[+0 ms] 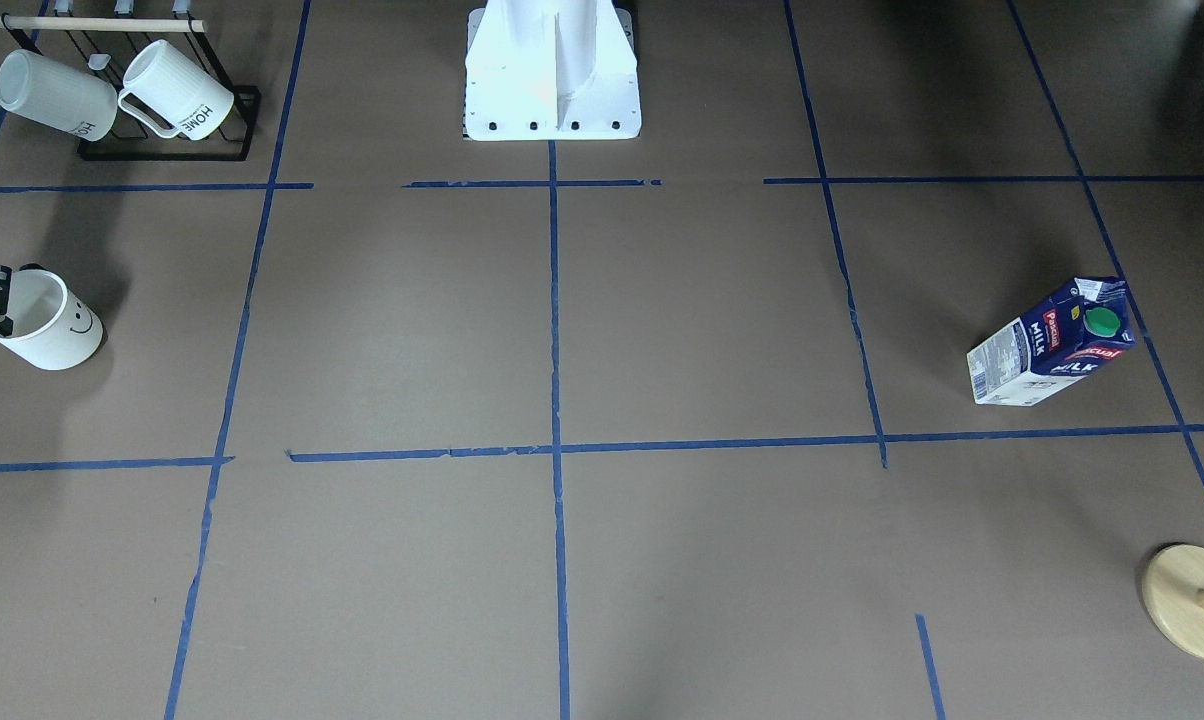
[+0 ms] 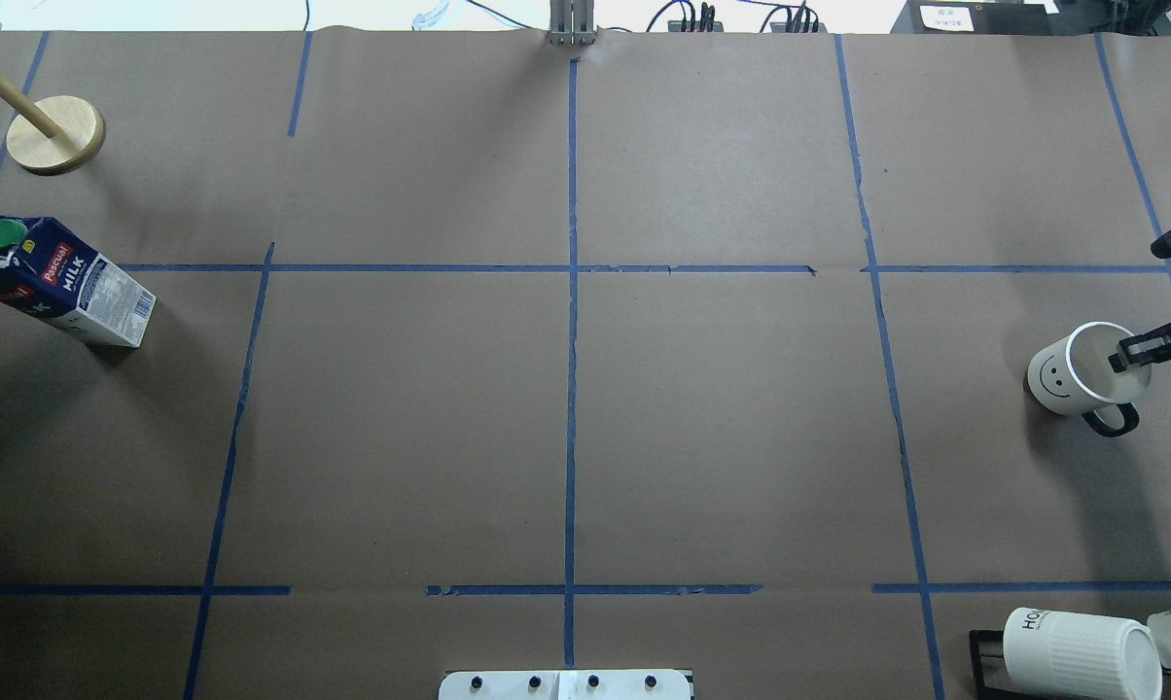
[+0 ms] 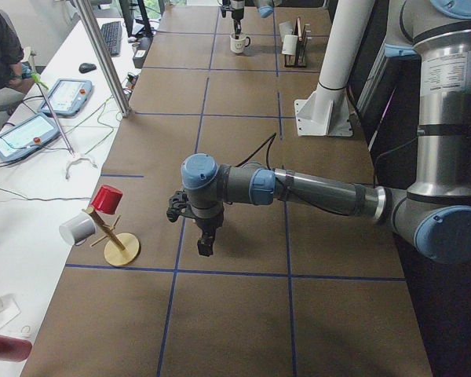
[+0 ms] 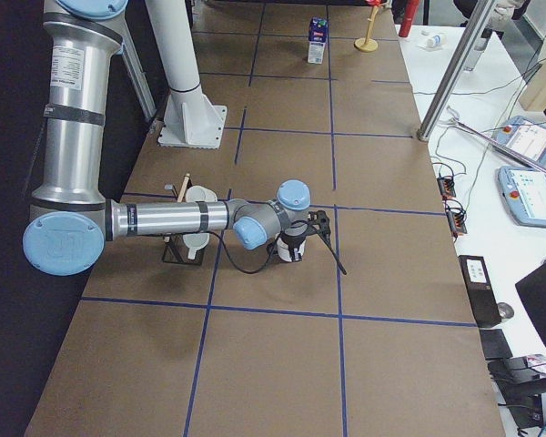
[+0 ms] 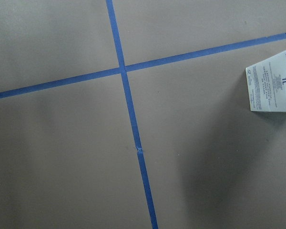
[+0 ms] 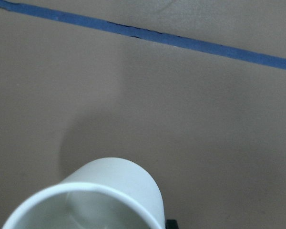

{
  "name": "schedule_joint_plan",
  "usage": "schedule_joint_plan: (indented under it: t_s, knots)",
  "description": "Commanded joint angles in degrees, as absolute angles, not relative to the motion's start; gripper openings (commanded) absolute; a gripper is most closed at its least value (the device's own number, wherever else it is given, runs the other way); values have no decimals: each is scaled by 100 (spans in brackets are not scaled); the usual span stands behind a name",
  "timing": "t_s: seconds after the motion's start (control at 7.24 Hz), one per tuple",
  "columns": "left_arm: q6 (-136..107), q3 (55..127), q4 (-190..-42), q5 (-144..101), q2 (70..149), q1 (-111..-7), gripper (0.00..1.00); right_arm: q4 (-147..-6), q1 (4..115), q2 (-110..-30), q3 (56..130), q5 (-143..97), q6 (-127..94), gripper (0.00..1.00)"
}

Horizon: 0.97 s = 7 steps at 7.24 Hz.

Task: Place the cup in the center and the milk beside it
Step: 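Grasp the white mug by its rim with the right gripper, then carry the white mug toward the table's center grid crossing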

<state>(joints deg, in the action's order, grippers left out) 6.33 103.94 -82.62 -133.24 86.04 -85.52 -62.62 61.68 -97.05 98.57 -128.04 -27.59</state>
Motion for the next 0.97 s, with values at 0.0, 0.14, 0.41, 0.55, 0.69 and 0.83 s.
schedule_joint_plan:
  t_s: [0.0,0.14,0.41,0.55,0.69,0.83]
  knots:
    - [633,10397,-8262,-13324,8604,-8552,100,-7568,6161,-9145,10561,-12920,-3187,0]
    - [633,10397,-8262,-13324,8613,-8552,100,-8211,6135,-8549,10669,-12885,-3504,0]
    - [633,10406,-8262,-13324,8613,-8552,100,-8899,5602,-7556,10618,-12841,-4161,0]
    - [633,10389,-8262,-13324,8613,-8552,100,-9130,5225,-7141,10574,-12580,-4627,0]
    - [633,10389,-8262,-13324,8613,-8552,100,-9132,4829,-6737,10434,-12351,-5371,0]
    - [633,10389,-8262,-13324,8613,-8552,100,-9123,4399,-6010,9989,-11957,-6266,0]
